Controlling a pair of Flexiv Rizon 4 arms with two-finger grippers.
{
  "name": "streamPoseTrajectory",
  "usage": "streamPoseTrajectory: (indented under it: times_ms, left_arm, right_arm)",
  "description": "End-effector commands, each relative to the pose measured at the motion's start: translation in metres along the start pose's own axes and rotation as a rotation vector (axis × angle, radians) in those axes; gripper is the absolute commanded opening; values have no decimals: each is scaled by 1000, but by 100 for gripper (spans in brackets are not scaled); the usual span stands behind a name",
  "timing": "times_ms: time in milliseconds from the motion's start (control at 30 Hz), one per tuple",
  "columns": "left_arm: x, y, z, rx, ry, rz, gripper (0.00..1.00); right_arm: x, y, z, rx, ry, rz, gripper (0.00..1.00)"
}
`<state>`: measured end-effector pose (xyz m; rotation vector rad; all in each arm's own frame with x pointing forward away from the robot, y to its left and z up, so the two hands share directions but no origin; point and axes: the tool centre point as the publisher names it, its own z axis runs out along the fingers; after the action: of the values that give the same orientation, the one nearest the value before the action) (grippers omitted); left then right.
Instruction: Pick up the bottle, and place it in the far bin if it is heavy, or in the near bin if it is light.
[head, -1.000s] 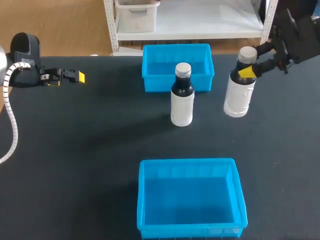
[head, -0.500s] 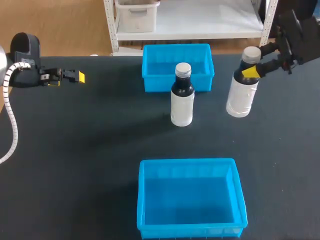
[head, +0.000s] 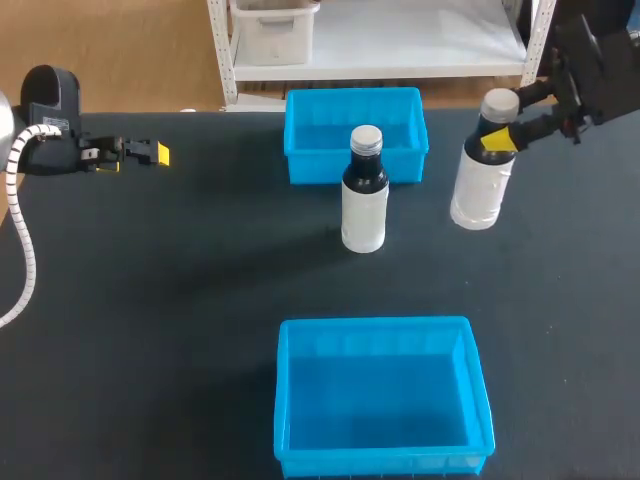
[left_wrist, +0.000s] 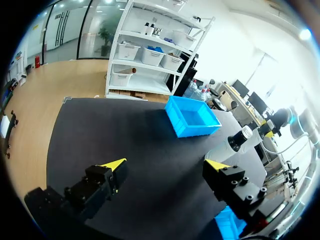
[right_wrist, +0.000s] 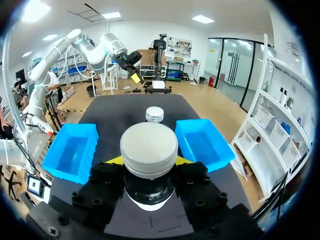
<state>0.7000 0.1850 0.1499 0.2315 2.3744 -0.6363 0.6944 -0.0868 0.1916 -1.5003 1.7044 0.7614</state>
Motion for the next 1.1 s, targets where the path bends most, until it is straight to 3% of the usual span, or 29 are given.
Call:
streamPoseTrajectory:
  times_ms: [33, 400, 767, 1100]
  left_arm:
    - [0, 0, 0, 0, 0, 0, 100]
    - [0, 0, 0, 0, 0, 0, 100]
    - [0, 0, 0, 0, 0, 0, 100]
    - [0, 0, 0, 0, 0, 0, 100]
  right_arm:
    - [-16, -21, 7, 1, 1, 0, 0]
    - [-60, -75, 27, 40, -4, -26, 0]
    - [-79, -110, 51, 49, -10, -47, 0]
    - [-88, -128, 74, 29, -27, -55, 0]
